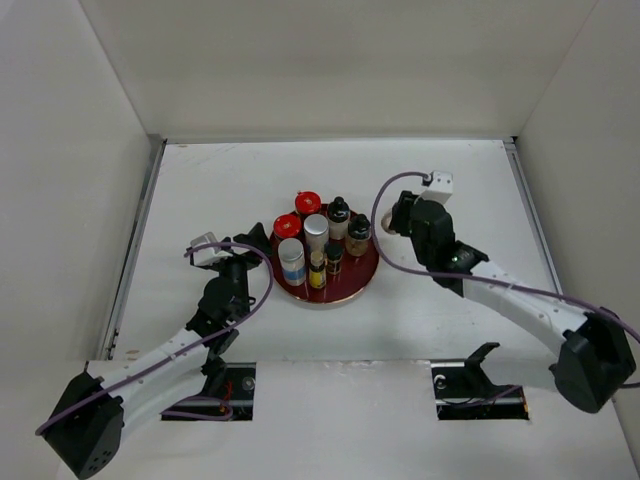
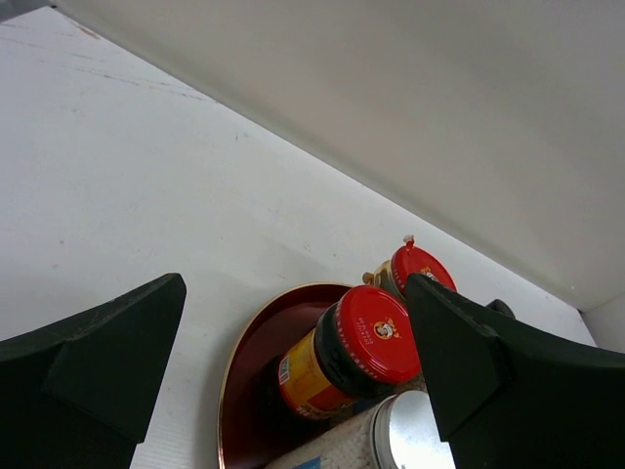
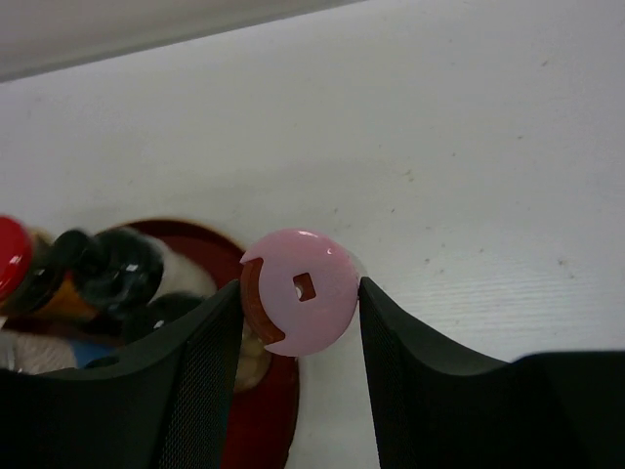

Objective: Organize the condiment bottles

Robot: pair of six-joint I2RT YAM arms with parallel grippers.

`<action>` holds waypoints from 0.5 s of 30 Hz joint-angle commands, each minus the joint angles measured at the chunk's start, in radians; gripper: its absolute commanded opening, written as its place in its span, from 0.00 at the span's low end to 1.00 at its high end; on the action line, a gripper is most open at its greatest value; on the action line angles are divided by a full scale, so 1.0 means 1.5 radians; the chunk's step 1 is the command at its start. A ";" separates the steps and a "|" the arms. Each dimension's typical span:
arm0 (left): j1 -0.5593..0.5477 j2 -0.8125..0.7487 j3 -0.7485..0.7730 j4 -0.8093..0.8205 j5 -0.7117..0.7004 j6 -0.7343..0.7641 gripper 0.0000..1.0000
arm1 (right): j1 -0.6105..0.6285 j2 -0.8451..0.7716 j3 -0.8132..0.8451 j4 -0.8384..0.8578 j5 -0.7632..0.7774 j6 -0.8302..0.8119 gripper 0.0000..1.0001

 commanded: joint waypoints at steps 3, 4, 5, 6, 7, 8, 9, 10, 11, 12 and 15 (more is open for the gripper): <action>0.008 0.002 0.007 0.027 0.001 -0.006 1.00 | 0.079 -0.085 -0.048 -0.076 0.051 0.027 0.48; 0.009 0.002 0.006 0.027 0.003 -0.007 1.00 | 0.086 -0.093 -0.049 -0.088 0.047 0.031 0.48; 0.011 0.004 0.006 0.027 0.003 -0.007 1.00 | 0.097 -0.105 -0.051 -0.101 0.044 0.036 0.48; 0.012 0.007 0.008 0.027 0.001 -0.007 1.00 | 0.109 -0.116 -0.053 -0.112 0.042 0.044 0.48; 0.015 0.011 0.010 0.028 0.000 -0.006 1.00 | 0.122 -0.124 -0.055 -0.120 0.040 0.053 0.48; 0.018 0.014 0.011 0.027 0.001 -0.006 1.00 | 0.136 -0.131 -0.056 -0.127 0.038 0.063 0.47; 0.020 0.016 0.011 0.026 0.005 -0.006 1.00 | 0.149 -0.133 -0.057 -0.131 0.035 0.072 0.47; 0.020 0.018 0.011 0.026 0.005 -0.004 1.00 | 0.165 -0.134 -0.058 -0.131 0.030 0.081 0.47; 0.020 0.022 0.013 0.026 0.001 -0.004 1.00 | 0.183 -0.132 -0.059 -0.127 0.023 0.086 0.47; 0.021 0.027 0.015 0.026 -0.003 -0.003 1.00 | 0.200 -0.129 -0.060 -0.121 0.019 0.092 0.47; 0.026 0.035 0.021 0.026 -0.007 -0.001 1.00 | 0.238 -0.117 -0.068 -0.058 0.014 0.092 0.47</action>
